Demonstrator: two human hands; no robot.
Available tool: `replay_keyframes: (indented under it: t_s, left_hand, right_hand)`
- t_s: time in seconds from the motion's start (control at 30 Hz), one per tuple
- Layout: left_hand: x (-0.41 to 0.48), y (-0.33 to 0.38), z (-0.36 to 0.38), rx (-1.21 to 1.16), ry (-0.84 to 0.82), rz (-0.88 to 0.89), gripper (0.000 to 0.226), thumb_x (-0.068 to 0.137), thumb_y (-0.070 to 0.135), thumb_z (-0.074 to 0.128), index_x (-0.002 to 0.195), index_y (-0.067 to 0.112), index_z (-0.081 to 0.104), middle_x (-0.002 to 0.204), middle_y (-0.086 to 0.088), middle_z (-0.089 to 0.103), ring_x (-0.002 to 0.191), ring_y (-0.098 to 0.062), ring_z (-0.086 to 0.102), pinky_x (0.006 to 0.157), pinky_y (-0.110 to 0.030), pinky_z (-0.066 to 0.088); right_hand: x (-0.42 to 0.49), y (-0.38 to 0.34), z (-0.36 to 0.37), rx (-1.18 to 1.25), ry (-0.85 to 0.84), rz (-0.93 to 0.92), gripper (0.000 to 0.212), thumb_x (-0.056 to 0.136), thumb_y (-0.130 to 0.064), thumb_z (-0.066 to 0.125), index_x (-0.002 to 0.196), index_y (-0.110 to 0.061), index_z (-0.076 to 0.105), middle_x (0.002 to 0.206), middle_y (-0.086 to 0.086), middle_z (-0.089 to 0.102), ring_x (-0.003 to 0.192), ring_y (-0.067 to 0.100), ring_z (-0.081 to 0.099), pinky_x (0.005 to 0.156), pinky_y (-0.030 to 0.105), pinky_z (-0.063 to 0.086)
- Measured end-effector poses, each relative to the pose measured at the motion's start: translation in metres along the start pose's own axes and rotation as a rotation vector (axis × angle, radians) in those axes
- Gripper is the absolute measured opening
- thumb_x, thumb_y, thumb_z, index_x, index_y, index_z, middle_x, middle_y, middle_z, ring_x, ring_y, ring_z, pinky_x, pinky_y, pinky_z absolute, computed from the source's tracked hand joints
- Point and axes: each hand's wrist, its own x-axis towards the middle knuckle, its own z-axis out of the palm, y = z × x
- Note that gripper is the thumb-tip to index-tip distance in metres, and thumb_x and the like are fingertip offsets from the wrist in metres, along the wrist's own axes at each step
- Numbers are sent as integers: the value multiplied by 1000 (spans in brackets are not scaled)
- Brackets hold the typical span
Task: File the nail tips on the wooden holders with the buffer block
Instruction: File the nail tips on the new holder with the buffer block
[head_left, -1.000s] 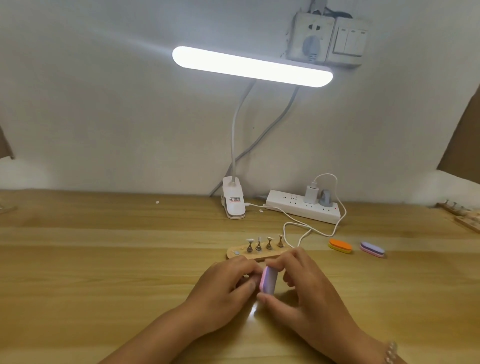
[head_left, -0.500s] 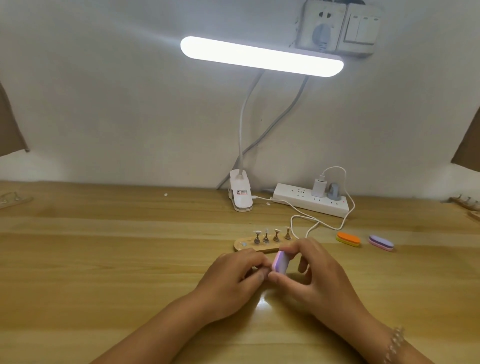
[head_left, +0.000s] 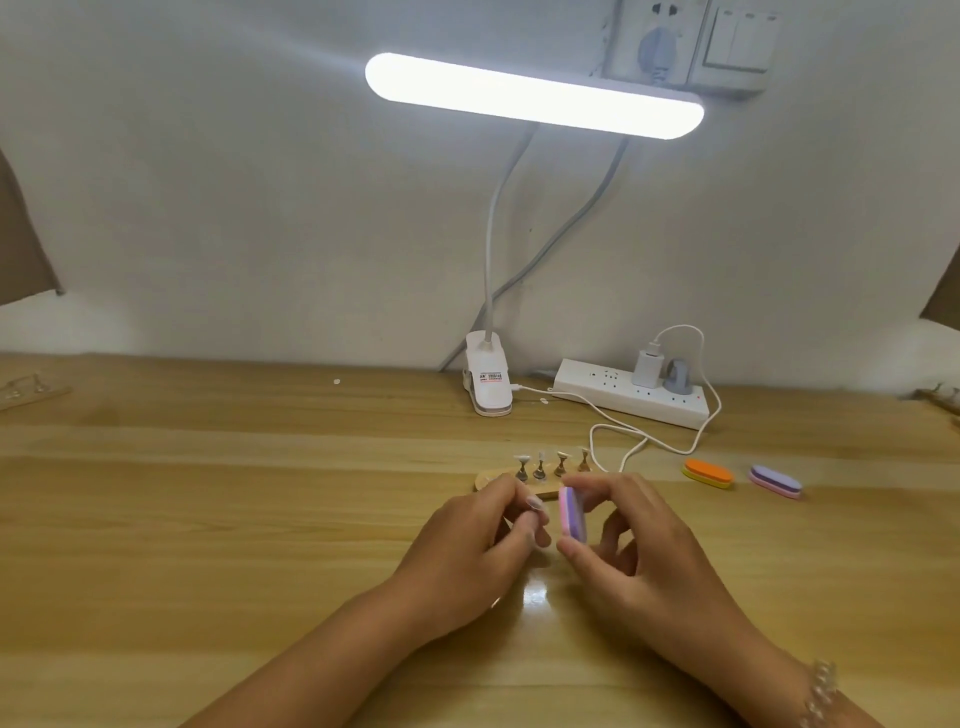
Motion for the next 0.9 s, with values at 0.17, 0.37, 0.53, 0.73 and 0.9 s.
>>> replay_keyframes:
  t_s: [0.17,0.37,0.53,0.73,0.9]
  left_hand:
    - [1,0,-2,-1,4,0,13,102,21,48,93,26,56,87,5,62,80,-16,56,75,-42,47]
    - [2,-2,-2,100,-51,50,15,102,17,50,98,22,63,95,9,60,88,-11,54,80,-39,47]
    - [3,-1,-2,76,-54,31,20,101,19,47,103,24,67,96,10,64,91,-11,57,83,-41,48]
    - [2,-3,0,58,-49,58,18,99,23,50,90,34,60,89,17,57,85,-4,52,76,-31,43]
    - [2,-3,-1,93,-36,61,17,96,32,51,89,43,61,84,23,57,79,-2,53,69,-27,42]
  right_hand:
    - [-2,-6,1,-24,-50,-71,41,78,-33,78,114,-37,59,104,-19,58,66,16,57,58,25,49]
    - [-5,-10,-1,-108,-76,-107,39,73,-62,66,103,-37,60,97,-22,58,64,11,57,54,27,48]
    - [-1,-10,0,-115,-80,-75,41,74,-67,62,99,-35,56,97,-21,58,68,11,59,58,30,50]
    - [-6,-15,-1,-101,-60,-73,38,74,-61,67,99,-35,55,95,-20,60,64,8,61,53,27,50]
    - [-3,-9,-1,-107,5,11,38,72,-63,65,92,-33,53,92,-18,59,66,13,59,57,34,51]
